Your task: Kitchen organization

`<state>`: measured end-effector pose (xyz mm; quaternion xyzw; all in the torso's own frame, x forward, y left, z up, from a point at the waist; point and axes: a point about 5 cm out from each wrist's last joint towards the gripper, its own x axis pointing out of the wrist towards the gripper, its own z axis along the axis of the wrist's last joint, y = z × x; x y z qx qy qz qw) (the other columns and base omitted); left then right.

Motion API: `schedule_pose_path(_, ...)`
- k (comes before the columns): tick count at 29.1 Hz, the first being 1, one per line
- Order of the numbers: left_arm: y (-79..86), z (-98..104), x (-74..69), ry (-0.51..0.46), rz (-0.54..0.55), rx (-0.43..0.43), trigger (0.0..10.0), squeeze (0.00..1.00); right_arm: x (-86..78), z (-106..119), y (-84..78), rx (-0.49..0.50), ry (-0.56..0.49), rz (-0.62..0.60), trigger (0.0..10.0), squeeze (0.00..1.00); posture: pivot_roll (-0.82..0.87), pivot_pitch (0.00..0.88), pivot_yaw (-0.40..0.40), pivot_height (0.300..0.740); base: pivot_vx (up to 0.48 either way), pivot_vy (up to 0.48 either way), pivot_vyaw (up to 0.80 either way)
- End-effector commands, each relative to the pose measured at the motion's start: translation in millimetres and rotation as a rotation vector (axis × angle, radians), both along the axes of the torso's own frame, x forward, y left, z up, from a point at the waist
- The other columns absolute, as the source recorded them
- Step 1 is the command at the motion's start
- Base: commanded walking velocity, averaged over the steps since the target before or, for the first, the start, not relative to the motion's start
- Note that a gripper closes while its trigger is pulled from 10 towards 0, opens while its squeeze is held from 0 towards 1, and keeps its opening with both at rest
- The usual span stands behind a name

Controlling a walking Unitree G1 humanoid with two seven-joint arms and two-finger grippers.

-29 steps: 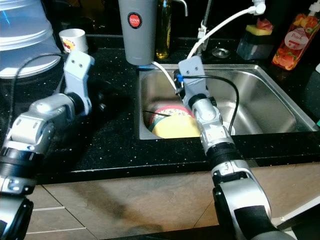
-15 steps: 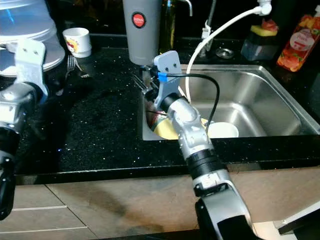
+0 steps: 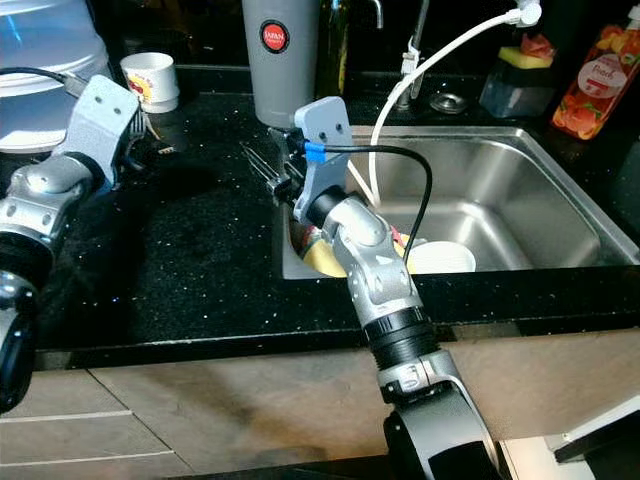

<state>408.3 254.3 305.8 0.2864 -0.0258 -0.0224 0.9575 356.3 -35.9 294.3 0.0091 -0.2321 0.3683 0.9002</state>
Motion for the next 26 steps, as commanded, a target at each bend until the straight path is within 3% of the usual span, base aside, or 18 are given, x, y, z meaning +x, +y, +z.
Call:
schedule_pose_path(1,-4.8,-1.5,2.0,0.01,-0.019,0.012,10.0,0.0,-3.7,-0.4,2.4,-0.003,0.004,0.012,10.0,0.0,0.04,0.22,-0.021,0.74,0.0,0.0,0.0)
schedule_pose_path(9,-6.9,3.2,2.7,-0.033,-0.042,-0.043,10.0,0.0,-10.5,1.8,0.9,0.003,-0.004,-0.01,10.0,0.0,0.03,0.257,-0.007,0.74,0.0,0.0,0.0)
schedule_pose_path(26,-15.5,6.0,3.9,-0.02,-0.113,0.006,10.0,0.0,-17.2,4.8,-0.9,0.008,0.004,-0.039,10.0,0.0,0.02,0.305,0.025,0.74,0.0,0.0,0.0)
